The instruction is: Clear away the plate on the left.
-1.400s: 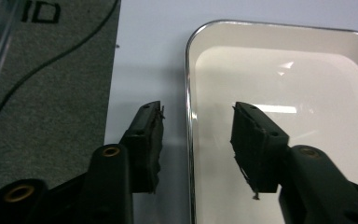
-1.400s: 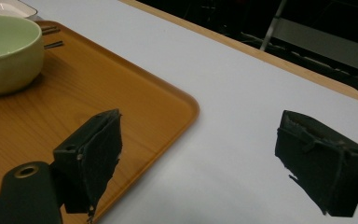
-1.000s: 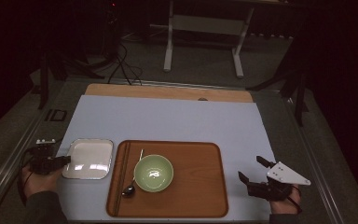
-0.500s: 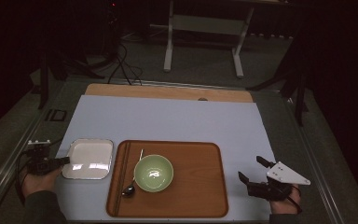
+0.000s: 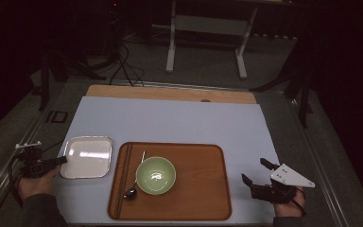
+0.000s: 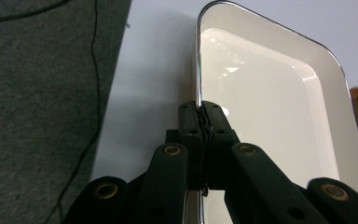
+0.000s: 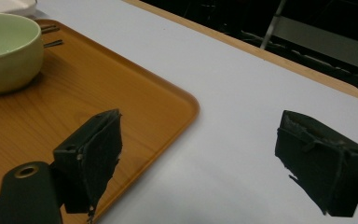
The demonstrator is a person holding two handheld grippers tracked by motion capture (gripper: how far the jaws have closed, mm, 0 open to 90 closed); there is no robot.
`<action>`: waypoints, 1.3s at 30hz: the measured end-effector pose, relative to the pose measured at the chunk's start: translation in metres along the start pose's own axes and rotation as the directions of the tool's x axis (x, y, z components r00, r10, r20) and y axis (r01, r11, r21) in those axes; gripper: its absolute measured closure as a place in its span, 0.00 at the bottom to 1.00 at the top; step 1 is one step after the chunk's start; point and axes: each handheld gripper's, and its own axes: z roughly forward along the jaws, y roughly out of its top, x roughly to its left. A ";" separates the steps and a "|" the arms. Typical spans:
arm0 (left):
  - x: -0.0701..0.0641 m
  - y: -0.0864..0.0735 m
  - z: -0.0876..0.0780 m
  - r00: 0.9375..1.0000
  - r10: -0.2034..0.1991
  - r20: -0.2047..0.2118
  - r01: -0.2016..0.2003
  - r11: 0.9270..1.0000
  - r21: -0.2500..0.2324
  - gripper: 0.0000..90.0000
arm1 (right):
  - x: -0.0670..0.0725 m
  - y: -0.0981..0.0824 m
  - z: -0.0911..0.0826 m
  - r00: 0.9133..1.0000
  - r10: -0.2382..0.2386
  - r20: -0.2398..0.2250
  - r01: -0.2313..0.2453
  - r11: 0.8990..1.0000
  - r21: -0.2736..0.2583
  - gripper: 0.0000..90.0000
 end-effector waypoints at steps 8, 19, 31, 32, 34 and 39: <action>-0.003 0.001 -0.009 0.999 -0.021 0.034 0.023 0.998 -0.055 0.99 | 0.000 0.000 0.000 1.000 0.000 0.002 0.000 1.000 0.001 0.16; -0.013 0.003 -0.014 0.998 -0.009 0.068 0.014 0.997 -0.079 0.99 | 0.000 0.000 0.000 1.000 -0.003 0.001 0.003 1.000 0.000 0.16; -0.031 0.006 -0.018 0.993 0.025 0.112 -0.013 0.994 -0.106 0.99 | 0.000 0.000 0.000 1.000 0.004 0.002 -0.004 1.000 0.000 0.16; -0.033 0.006 -0.018 0.993 0.027 0.114 -0.015 0.994 -0.109 0.99 | 0.000 0.000 0.000 1.000 0.005 0.002 -0.005 1.000 0.000 0.16; -0.035 0.006 -0.019 0.993 0.030 0.118 -0.017 0.994 -0.111 0.99 | 0.000 0.000 0.000 1.000 0.006 0.002 -0.006 1.000 0.000 0.16; -0.040 0.007 -0.019 0.991 0.042 0.131 -0.027 0.993 -0.117 0.99 | -0.001 0.000 -0.001 1.000 0.006 0.002 -0.006 1.000 -0.001 0.16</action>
